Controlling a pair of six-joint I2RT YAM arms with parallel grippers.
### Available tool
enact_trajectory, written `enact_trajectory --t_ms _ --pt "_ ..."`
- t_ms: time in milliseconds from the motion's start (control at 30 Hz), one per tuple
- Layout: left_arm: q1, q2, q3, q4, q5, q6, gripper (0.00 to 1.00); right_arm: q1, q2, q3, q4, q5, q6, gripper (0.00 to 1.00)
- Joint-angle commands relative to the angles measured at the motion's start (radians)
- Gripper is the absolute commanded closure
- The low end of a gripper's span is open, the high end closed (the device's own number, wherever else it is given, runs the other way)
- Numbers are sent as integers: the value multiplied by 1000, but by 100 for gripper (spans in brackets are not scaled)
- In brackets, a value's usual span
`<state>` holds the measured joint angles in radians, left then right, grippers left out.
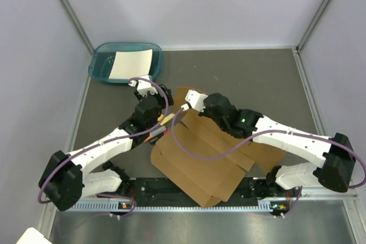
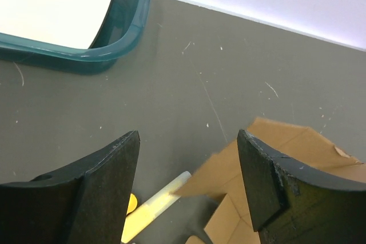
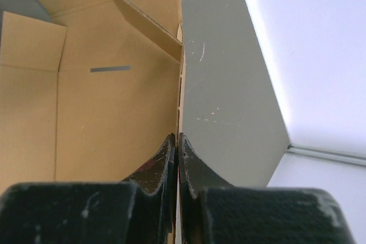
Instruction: Fold the paper box
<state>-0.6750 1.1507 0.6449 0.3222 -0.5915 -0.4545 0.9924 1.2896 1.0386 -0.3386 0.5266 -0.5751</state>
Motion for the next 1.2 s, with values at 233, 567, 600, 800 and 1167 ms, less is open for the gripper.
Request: enact_trajectory --t_ms 233,567,600,800,1167 --pt "3 -25 -65 155 94 34 22 43 -92 -42 3 9 156 100" --pt "2 -132 -137 173 139 45 23 41 -66 -44 -31 -2 138 100" --pt "2 -138 -143 187 113 63 22 38 -62 -48 -30 -5 144 100" --pt "18 -10 -74 202 183 151 11 20 -70 -45 -22 -63 184 100" --pt "170 147 -67 428 655 269 11 -17 -124 -60 -42 -123 196 100"
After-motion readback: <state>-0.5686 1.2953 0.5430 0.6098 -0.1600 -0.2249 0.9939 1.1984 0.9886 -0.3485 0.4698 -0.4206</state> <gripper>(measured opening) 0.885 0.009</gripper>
